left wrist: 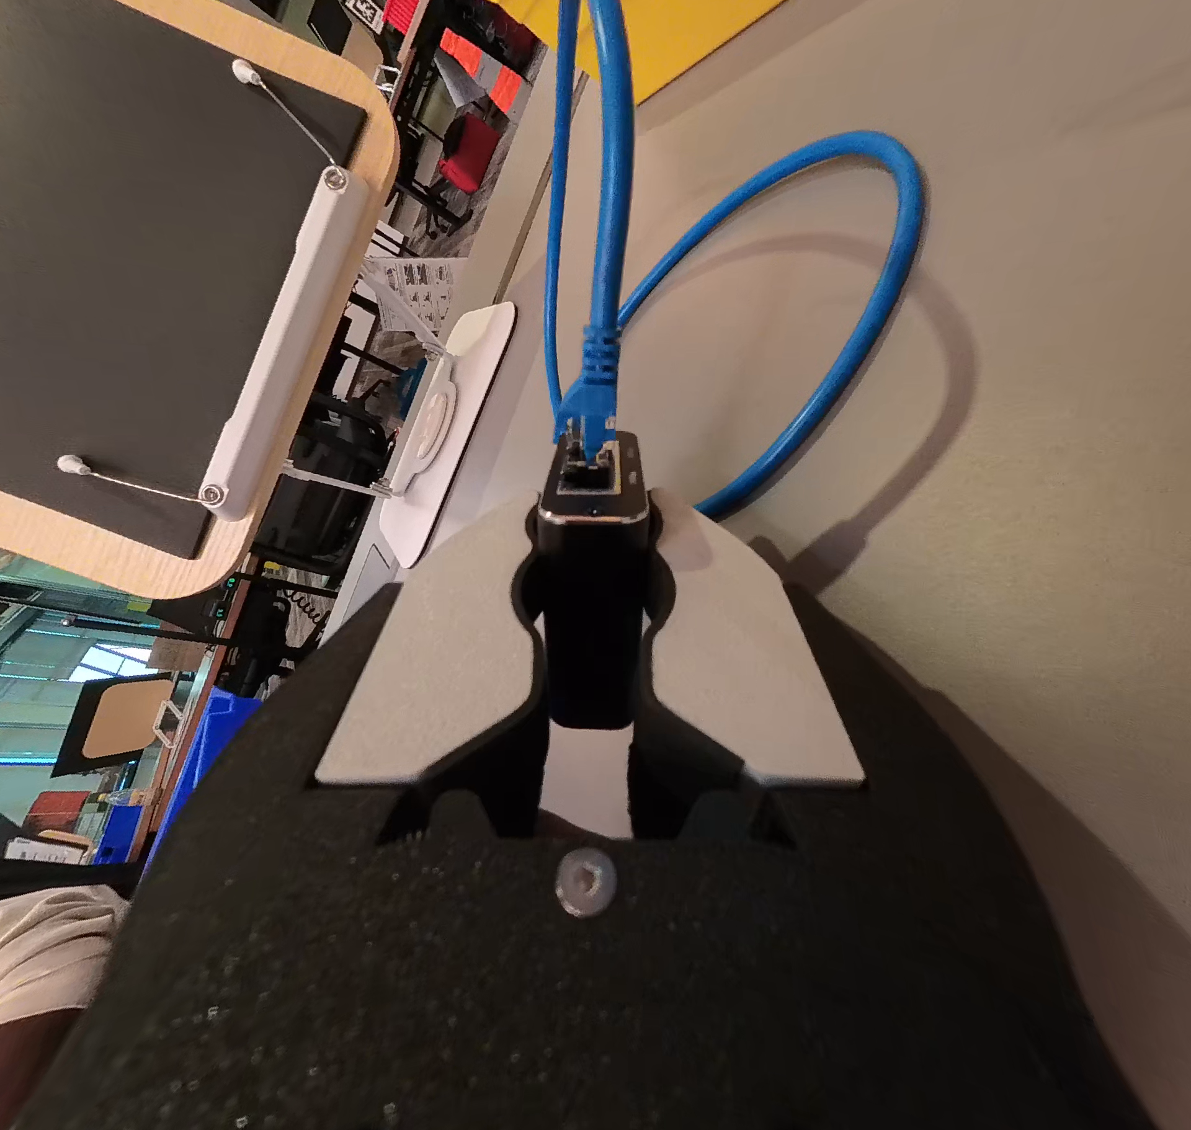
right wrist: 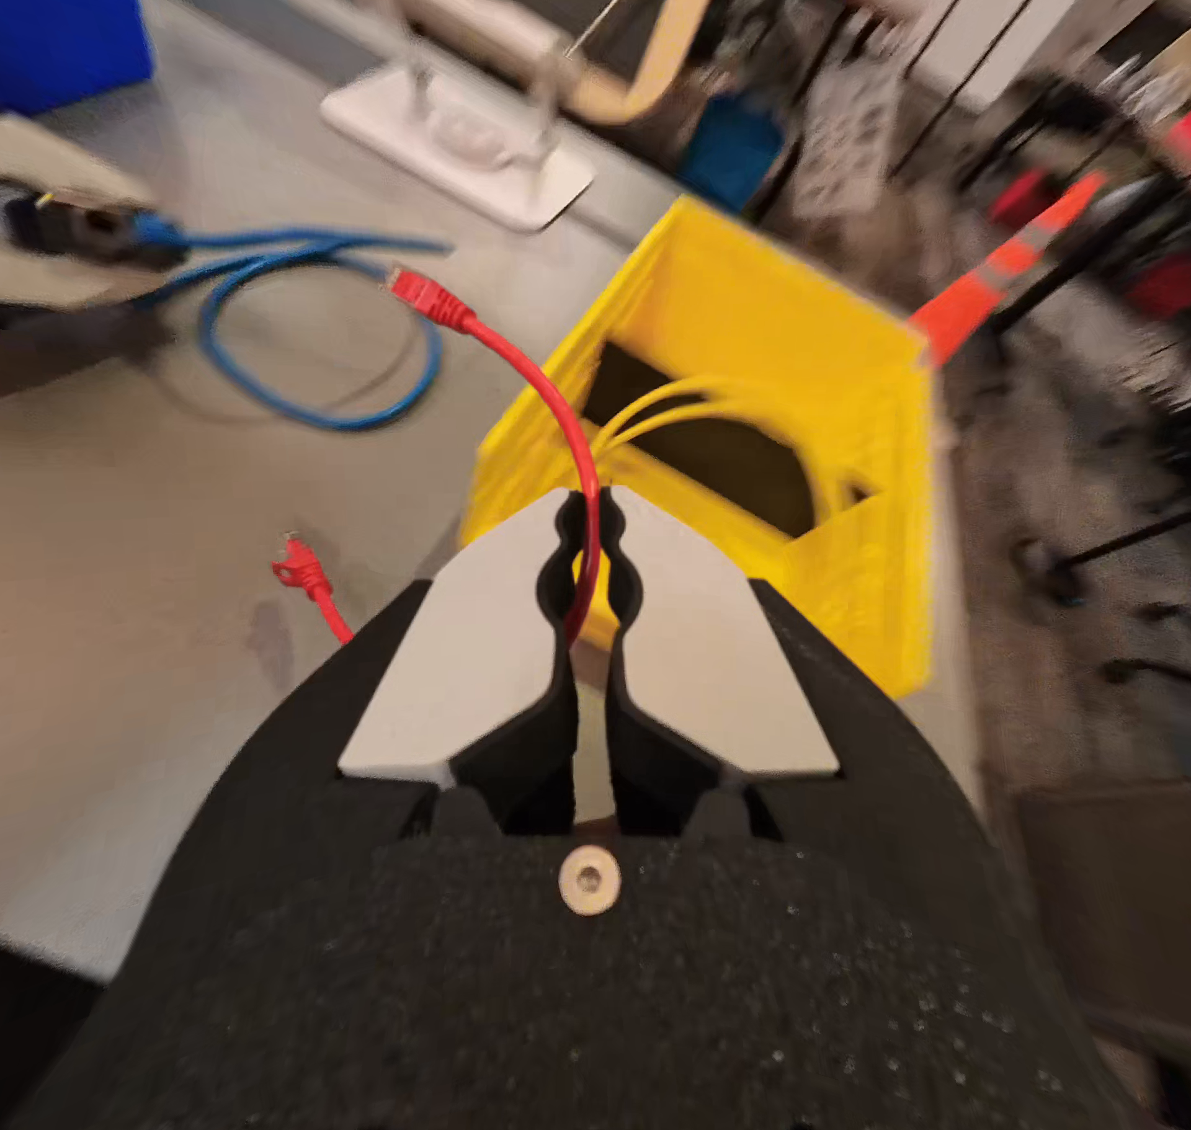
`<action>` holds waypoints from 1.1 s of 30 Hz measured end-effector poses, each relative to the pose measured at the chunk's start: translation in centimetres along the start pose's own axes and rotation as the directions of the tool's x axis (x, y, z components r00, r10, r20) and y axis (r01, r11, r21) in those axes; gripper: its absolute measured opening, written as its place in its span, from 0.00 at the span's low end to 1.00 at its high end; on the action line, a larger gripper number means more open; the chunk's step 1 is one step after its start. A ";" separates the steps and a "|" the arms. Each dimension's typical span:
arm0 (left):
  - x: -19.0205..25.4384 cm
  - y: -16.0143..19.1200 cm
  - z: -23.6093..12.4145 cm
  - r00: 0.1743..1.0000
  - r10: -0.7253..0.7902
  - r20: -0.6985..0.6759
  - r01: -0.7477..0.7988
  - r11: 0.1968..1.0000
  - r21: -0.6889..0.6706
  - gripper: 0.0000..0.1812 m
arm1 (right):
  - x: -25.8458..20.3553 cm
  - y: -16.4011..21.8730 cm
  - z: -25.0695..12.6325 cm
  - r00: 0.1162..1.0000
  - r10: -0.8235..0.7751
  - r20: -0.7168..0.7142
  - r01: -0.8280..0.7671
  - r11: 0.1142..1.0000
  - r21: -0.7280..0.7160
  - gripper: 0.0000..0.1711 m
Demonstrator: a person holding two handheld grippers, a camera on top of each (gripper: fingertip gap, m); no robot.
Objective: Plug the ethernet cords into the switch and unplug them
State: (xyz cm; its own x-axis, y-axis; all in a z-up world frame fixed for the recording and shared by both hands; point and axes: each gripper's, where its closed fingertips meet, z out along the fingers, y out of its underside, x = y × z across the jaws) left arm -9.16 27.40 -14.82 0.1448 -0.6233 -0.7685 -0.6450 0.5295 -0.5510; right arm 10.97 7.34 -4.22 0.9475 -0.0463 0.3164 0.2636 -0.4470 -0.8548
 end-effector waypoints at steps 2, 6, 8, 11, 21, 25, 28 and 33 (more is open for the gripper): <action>0.1 0.0 0.0 1.000 0.005 -0.001 -0.005 1.000 0.001 0.15 | 4.3 -3.0 -1.2 0.993 -0.062 -0.101 0.068 0.996 0.060 0.03; 0.1 -0.1 -0.1 1.000 0.010 0.001 -0.010 1.000 0.002 0.15 | 12.0 -5.5 -0.2 0.943 -0.180 -0.280 0.203 0.977 0.056 0.03; 0.0 -0.1 -0.1 1.000 0.011 0.004 -0.011 1.000 0.002 0.15 | 13.6 -4.6 2.7 0.934 -0.243 -0.262 0.259 0.966 0.029 0.03; -0.2 0.0 -0.1 1.000 0.011 0.005 -0.011 1.000 0.001 0.15 | 11.9 -0.5 7.8 0.906 -0.422 -0.043 0.421 0.907 -0.031 0.03; 0.3 0.2 0.1 1.000 0.020 -0.012 -0.020 1.000 -0.004 0.14 | 11.5 10.8 13.5 0.648 -0.684 0.335 0.740 0.461 -0.489 0.04; 0.2 0.3 0.1 1.000 0.016 -0.014 -0.016 1.000 -0.006 0.14 | 11.2 10.0 13.0 0.735 -0.607 0.302 0.660 0.538 -0.524 0.06; 0.2 0.4 0.2 1.000 0.012 -0.018 -0.012 1.000 -0.009 0.14 | 10.3 7.5 12.1 0.839 -0.452 0.303 0.544 0.685 -0.484 0.19; 0.5 0.2 0.2 0.999 0.022 -0.024 -0.022 1.000 -0.006 0.14 | 10.5 2.7 13.6 0.867 -0.420 0.269 0.493 0.806 -0.328 0.22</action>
State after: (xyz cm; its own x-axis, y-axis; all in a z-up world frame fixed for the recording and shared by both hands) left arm -9.11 27.30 -15.39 0.1121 -0.6254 -0.7722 -0.6525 0.5398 -0.5319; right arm 24.10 17.84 -8.77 0.7592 0.3884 0.5223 0.6198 -0.6763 -0.3980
